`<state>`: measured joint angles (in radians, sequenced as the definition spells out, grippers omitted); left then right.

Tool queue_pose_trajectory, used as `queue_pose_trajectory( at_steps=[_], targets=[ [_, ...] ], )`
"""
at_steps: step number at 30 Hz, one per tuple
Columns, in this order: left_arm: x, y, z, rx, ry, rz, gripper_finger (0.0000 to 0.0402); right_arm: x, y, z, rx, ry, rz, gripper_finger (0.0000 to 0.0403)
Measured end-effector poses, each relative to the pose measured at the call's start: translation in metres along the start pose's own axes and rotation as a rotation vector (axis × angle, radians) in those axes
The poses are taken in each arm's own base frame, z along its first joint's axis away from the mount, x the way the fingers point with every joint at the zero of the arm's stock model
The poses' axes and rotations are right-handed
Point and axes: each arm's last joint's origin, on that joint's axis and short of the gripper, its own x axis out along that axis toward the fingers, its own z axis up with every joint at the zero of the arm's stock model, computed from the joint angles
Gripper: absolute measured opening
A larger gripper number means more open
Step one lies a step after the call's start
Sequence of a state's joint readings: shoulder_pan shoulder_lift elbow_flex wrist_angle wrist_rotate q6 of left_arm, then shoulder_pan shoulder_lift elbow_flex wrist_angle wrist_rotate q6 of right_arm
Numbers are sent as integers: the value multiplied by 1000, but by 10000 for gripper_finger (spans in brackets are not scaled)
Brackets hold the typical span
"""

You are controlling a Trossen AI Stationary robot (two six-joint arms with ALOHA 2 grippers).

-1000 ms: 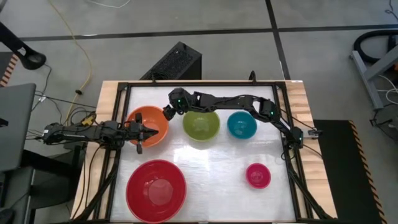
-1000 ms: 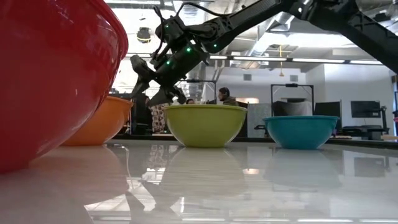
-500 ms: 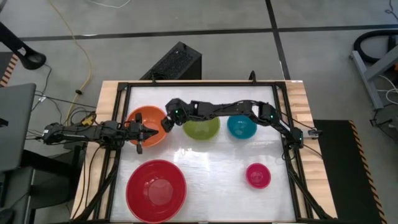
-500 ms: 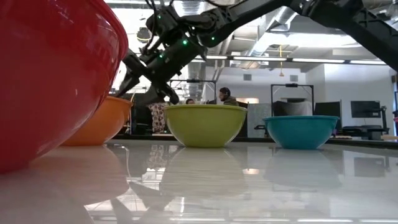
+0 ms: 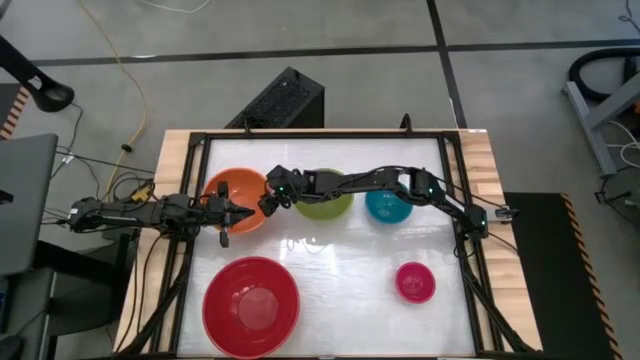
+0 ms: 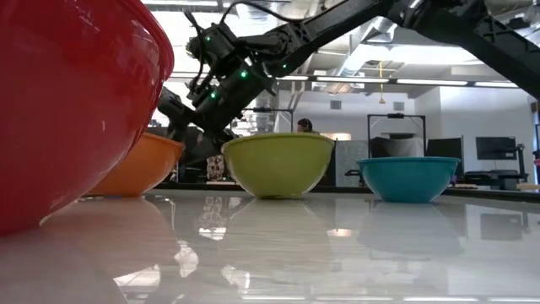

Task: Nest bowls inside each other
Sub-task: Stack the orange bowl on top of the red bowl

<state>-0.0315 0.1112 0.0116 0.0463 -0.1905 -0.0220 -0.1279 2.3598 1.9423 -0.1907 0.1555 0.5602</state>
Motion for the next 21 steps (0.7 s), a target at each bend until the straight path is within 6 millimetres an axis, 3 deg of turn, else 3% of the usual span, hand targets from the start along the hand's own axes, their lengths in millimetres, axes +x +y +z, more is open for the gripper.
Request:
queue_pose_trajectory(
  at_steps=[4,10,16,21],
  targets=[
    [0,0,0,0,0,0,0,1,-6,4,8,-9,-8,191],
    [0,0,0,0,0,0,0,0,-5,9,-2,-22,45,27],
    [0,0,0,0,0,0,0,0,-9,25,18,-148,69,21],
    [0,0,0,0,0,0,0,-5,-37,57,40,-349,-98,21]
  ],
)
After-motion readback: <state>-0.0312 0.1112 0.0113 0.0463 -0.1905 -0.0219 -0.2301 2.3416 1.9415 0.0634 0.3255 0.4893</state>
